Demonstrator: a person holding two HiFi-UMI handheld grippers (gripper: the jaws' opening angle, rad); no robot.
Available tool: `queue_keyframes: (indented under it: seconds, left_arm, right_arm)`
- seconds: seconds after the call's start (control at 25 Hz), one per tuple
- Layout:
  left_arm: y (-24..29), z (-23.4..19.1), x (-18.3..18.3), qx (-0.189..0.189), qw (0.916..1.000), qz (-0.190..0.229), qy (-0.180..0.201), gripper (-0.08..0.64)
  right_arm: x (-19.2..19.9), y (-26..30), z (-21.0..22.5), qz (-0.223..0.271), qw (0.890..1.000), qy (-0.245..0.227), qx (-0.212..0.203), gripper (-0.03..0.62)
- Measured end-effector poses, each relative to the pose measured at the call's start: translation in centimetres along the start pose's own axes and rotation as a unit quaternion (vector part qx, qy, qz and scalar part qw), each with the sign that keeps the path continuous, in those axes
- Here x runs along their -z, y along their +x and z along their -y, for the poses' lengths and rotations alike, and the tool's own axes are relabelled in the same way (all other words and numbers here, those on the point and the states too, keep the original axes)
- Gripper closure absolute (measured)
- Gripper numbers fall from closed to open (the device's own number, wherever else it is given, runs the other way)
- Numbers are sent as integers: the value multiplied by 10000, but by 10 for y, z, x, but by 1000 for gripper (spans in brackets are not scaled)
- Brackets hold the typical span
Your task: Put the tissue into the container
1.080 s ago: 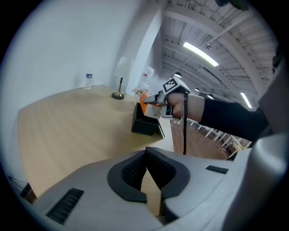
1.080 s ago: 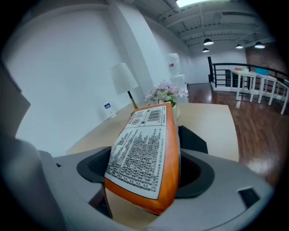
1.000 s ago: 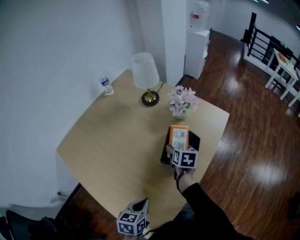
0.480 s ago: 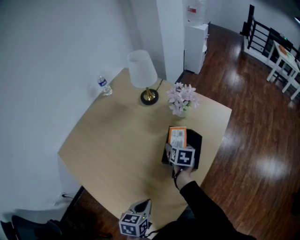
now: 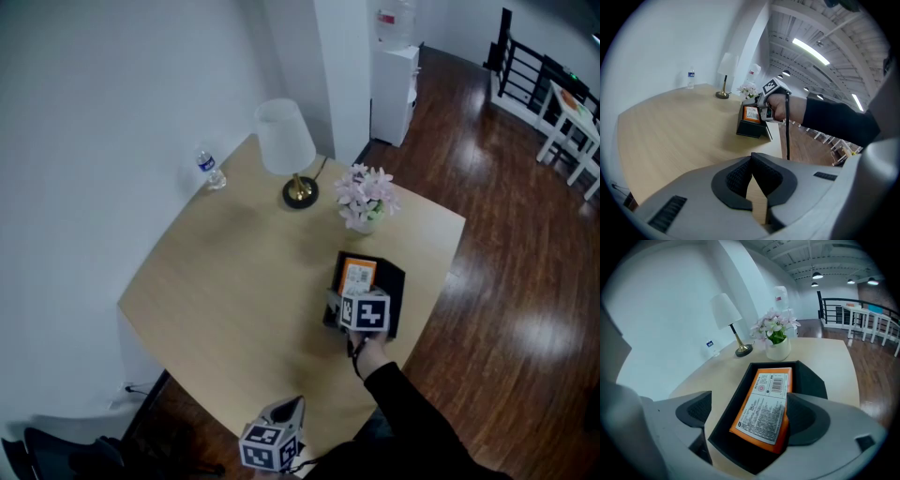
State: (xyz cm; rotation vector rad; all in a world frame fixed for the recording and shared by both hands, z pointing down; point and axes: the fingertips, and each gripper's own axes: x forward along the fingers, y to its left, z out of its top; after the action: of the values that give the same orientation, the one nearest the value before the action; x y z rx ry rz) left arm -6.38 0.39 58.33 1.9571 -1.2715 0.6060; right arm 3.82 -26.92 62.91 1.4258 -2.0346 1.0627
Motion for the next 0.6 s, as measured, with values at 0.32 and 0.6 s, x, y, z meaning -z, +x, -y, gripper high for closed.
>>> queue_keyframes:
  seconds: [0.32, 0.6]
  left_arm:
    - [-5, 6, -1, -46, 9999, 111, 3, 563]
    - [-26, 7, 5, -235, 9990, 374, -101, 563]
  right_arm:
    - [-5, -31, -17, 112, 9984, -458, -306, 98]
    - [19, -107, -66, 113, 9827, -1275, -1342, 98]
